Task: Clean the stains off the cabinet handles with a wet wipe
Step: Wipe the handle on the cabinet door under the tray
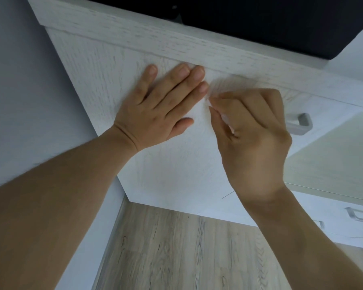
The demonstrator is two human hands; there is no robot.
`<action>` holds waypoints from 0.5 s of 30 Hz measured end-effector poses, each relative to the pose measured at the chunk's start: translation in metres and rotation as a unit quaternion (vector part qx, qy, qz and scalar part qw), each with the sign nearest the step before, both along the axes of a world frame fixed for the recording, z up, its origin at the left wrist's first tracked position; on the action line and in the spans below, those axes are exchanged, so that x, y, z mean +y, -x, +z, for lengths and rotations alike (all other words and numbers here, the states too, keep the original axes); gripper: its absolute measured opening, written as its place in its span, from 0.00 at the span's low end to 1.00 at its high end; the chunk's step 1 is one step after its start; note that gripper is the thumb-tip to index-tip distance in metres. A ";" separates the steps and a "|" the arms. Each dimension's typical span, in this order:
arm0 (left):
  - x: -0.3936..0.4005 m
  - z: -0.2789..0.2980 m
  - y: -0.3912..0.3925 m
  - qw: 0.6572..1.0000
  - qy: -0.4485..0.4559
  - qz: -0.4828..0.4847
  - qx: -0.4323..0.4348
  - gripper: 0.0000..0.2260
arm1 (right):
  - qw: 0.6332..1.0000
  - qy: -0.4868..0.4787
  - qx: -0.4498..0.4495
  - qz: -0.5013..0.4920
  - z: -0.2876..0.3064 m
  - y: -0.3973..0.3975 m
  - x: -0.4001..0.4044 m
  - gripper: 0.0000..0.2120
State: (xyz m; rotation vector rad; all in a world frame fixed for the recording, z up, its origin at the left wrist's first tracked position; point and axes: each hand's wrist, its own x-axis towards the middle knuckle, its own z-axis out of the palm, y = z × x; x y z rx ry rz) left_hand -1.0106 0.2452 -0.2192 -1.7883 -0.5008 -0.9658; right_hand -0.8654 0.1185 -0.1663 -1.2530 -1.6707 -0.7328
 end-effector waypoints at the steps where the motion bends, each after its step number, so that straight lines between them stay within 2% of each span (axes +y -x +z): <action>1: 0.000 0.000 0.000 1.000 0.000 0.002 0.002 0.29 | 1.000 0.004 -0.013 0.004 -0.002 -0.003 -0.002 0.05; 8: 0.000 0.000 0.003 1.000 0.004 0.005 0.006 0.29 | 0.997 -0.014 -0.031 0.066 -0.001 -0.020 -0.013 0.04; 15: 0.000 -0.001 0.002 1.000 0.000 0.011 0.008 0.29 | 0.996 -0.017 -0.042 0.082 0.004 -0.035 -0.021 0.03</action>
